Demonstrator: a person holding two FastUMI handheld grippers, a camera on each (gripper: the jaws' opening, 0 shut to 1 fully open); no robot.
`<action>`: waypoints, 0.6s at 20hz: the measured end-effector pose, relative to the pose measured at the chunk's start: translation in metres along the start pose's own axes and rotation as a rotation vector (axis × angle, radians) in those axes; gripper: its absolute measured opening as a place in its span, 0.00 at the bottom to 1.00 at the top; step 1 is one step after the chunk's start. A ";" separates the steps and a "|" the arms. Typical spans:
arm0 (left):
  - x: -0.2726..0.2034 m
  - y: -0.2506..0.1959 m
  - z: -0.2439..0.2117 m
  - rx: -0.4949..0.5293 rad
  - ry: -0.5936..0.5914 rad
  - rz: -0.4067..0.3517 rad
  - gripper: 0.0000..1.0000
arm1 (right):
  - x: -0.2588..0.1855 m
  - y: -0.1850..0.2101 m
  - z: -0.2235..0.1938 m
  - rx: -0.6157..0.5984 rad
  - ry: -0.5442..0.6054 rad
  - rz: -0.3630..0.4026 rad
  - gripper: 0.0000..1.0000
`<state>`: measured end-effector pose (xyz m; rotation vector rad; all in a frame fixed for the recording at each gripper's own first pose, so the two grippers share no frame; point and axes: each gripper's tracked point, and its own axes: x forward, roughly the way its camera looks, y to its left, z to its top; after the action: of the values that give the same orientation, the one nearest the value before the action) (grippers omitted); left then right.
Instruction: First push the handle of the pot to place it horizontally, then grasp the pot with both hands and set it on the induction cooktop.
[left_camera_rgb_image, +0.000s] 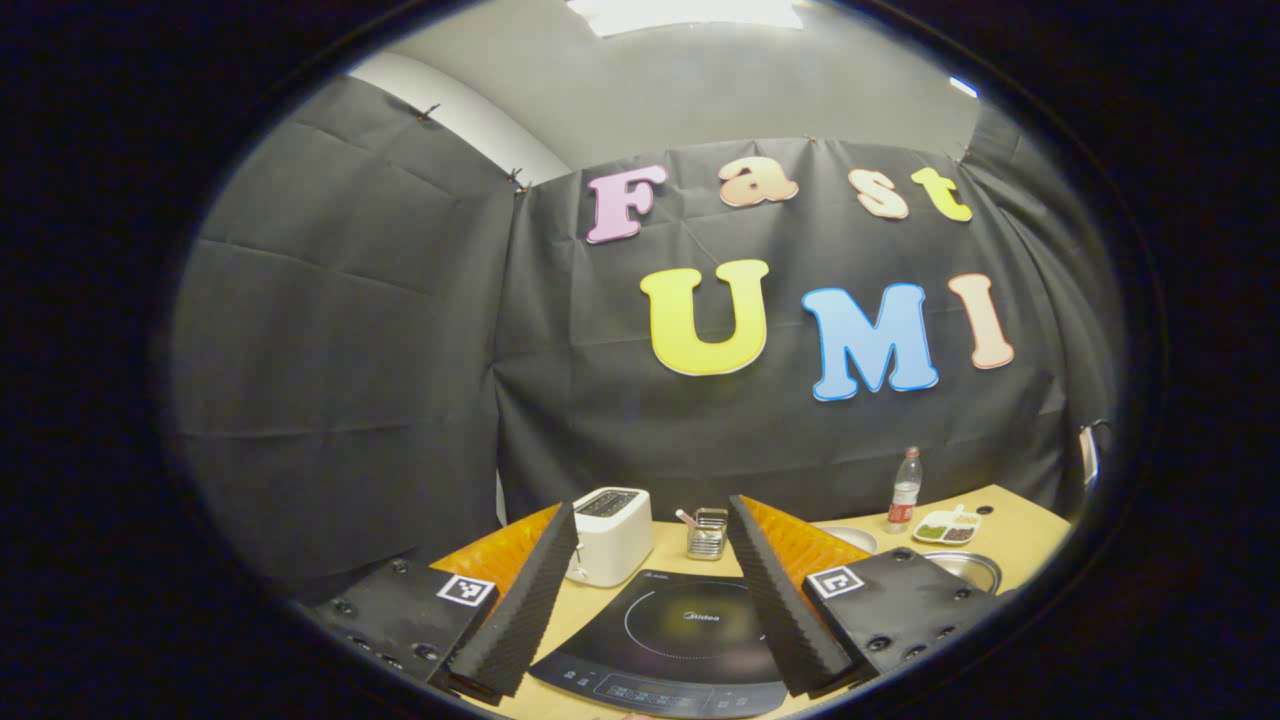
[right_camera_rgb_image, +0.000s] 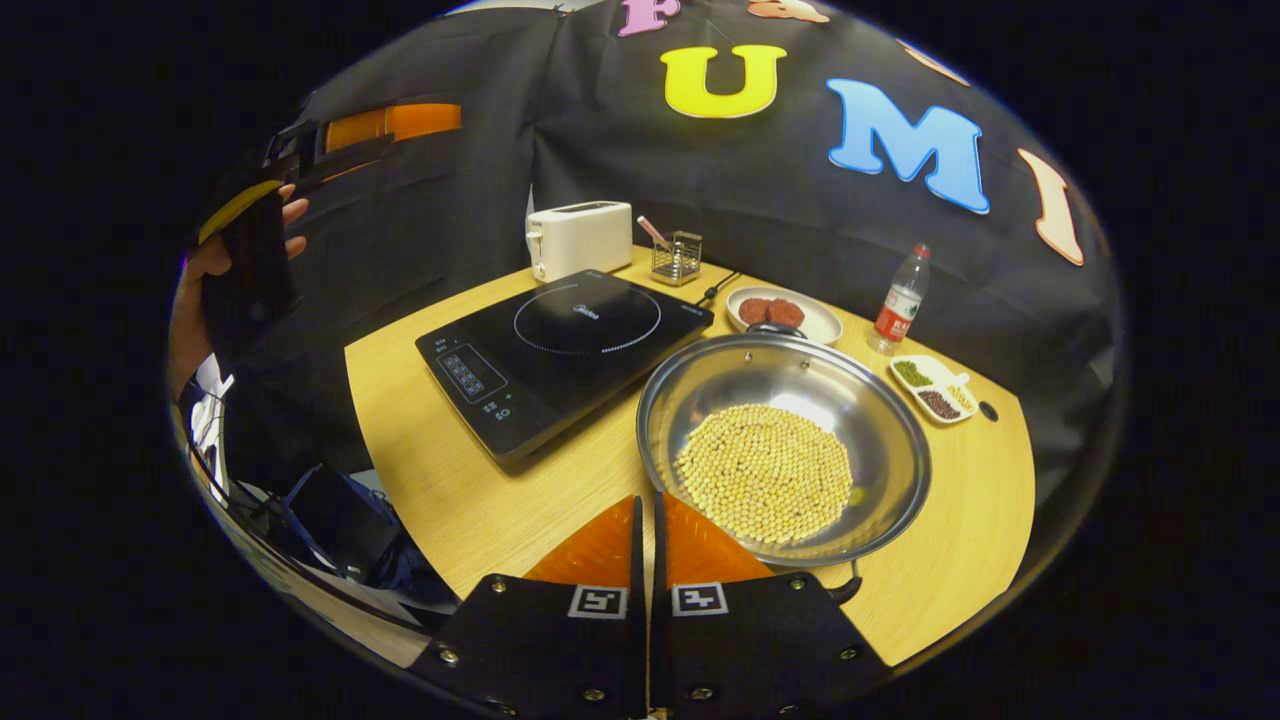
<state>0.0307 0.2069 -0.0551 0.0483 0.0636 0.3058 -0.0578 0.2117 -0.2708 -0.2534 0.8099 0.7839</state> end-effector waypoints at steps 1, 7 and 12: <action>0.007 0.000 -0.003 -0.002 0.002 -0.011 0.91 | 0.004 0.002 -0.008 0.006 0.027 0.000 0.02; 0.037 0.004 -0.019 -0.047 0.014 -0.071 0.95 | 0.022 -0.011 -0.042 0.061 0.172 -0.075 0.02; 0.047 0.009 -0.029 -0.041 0.026 -0.094 0.98 | 0.026 -0.031 -0.055 0.154 0.231 -0.156 0.02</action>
<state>0.0703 0.2305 -0.0856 0.0009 0.0853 0.2140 -0.0549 0.1769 -0.3300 -0.2691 1.0502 0.5482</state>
